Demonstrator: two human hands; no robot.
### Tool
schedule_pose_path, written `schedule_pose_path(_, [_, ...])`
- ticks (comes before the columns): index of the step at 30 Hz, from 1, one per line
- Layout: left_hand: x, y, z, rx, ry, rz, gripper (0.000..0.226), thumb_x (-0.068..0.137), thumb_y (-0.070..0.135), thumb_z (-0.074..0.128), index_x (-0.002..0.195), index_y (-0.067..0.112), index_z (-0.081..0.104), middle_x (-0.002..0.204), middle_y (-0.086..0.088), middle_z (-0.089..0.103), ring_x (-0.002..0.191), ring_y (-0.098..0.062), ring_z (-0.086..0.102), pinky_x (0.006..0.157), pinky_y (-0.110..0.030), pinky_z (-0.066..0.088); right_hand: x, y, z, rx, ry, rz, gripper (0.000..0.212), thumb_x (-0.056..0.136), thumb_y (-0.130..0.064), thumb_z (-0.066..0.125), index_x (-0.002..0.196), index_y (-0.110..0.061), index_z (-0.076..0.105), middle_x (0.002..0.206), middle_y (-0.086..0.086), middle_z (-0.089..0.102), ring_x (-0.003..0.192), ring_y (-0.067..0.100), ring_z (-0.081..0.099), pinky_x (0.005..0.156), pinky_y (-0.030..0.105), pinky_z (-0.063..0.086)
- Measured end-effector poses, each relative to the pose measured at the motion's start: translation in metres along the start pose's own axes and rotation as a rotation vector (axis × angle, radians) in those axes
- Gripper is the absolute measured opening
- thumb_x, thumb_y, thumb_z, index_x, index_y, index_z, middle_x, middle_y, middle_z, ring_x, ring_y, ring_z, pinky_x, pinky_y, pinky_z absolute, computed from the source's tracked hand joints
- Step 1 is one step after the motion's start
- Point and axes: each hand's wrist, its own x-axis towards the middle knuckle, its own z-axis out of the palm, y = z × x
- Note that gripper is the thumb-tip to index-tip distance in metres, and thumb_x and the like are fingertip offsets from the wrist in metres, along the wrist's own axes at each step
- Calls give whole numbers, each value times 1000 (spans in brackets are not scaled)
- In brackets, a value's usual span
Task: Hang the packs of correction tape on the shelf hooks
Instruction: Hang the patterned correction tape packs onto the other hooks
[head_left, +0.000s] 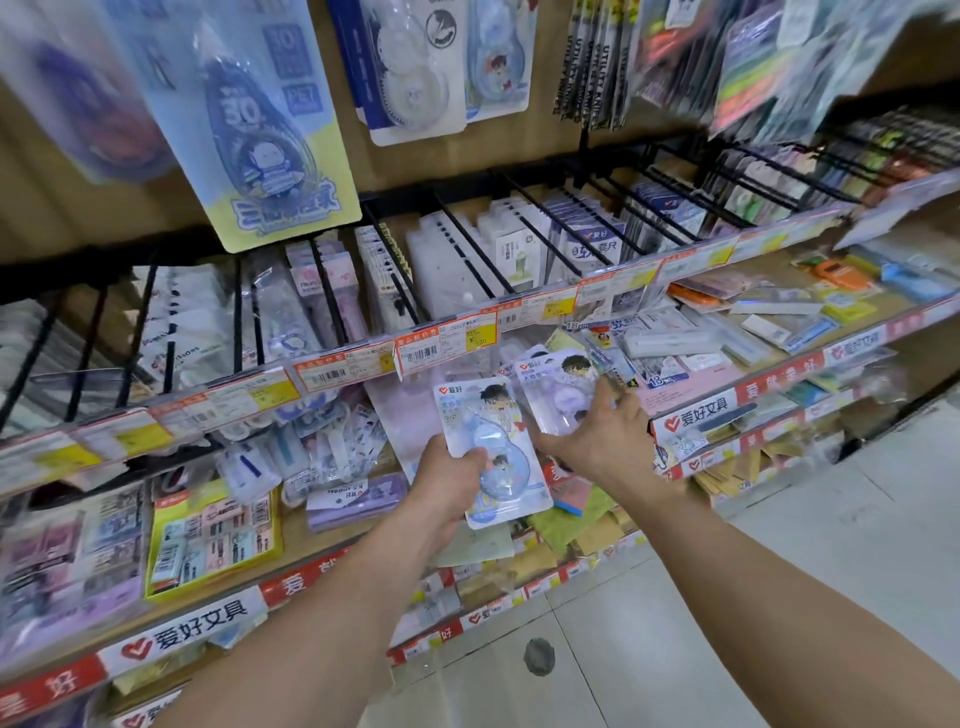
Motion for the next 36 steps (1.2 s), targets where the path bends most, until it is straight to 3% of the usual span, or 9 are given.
schedule_pose_path(3, [-23, 3, -7, -2, 7, 2, 14, 93, 7, 57, 92, 21, 55, 92, 0, 67, 91, -25, 66, 94, -46, 52, -19, 1, -14, 23, 43, 1, 135, 55, -92, 68, 153, -6, 30, 132, 26, 47, 129, 42, 45, 103, 48, 44])
schedule_pose_path(7, [-52, -1, -10, -4, -20, 8, 23, 89, 10, 61, 112, 14, 56, 104, -5, 68, 98, -29, 66, 93, -48, 54, -47, 3, -36, 55, 6, 50, 136, 56, -91, 68, 156, -10, 24, 141, 23, 42, 136, 38, 39, 108, 46, 42])
schedule_pose_path(9, [-70, 3, -10, 9, -27, 61, 16, 89, 4, 59, 100, 15, 62, 91, -3, 70, 85, -25, 66, 81, -37, 55, -64, 3, -48, 77, 34, 46, 129, 59, -84, 73, 154, -11, 26, 141, 21, 41, 134, 37, 40, 103, 45, 43])
schedule_pose_path(11, [-87, 7, -11, 32, -19, 86, 15, 88, 4, 60, 92, 18, 63, 90, -5, 71, 82, -25, 66, 77, -39, 55, -82, 2, -57, 74, 65, 24, 125, 60, -83, 73, 153, -13, 27, 140, 19, 41, 131, 37, 43, 97, 45, 46])
schedule_pose_path(15, [-119, 12, -16, 37, -54, 78, 21, 87, 9, 59, 104, 21, 63, 103, -5, 72, 94, -27, 69, 87, -50, 57, -113, 3, -73, 40, 66, -6, 124, 64, -81, 70, 157, -17, 20, 146, 19, 39, 132, 41, 43, 99, 49, 46])
schedule_pose_path(19, [-147, 22, -13, 12, -82, 98, 33, 90, 10, 59, 121, 21, 58, 114, -2, 70, 99, -22, 69, 89, -48, 57, -128, 4, -92, 97, 76, -30, 125, 63, -79, 70, 159, -19, 17, 145, 18, 38, 132, 41, 44, 100, 49, 45])
schedule_pose_path(26, [-159, 31, 27, 17, -27, 157, 18, 97, 22, 59, 110, 32, 52, 118, 1, 63, 105, -19, 64, 96, -50, 52, -102, 32, -118, 187, 76, -104, 132, 60, -81, 72, 160, -20, 11, 139, 14, 37, 128, 38, 47, 94, 45, 51])
schedule_pose_path(30, [-152, 40, 63, -30, 29, 198, 20, 96, 18, 60, 114, 25, 53, 113, 0, 67, 100, -17, 67, 90, -46, 56, -69, 51, -132, 204, 44, -156, 136, 56, -88, 68, 160, -25, 7, 135, 11, 35, 124, 37, 49, 90, 46, 54])
schedule_pose_path(36, [-142, 68, 102, -92, 111, 297, 21, 95, 18, 63, 113, 28, 56, 107, 2, 72, 95, -13, 71, 87, -46, 57, -23, 59, -165, 262, 36, -221, 120, 70, -91, 51, 161, -27, 6, 136, 6, 35, 124, 31, 50, 86, 41, 53])
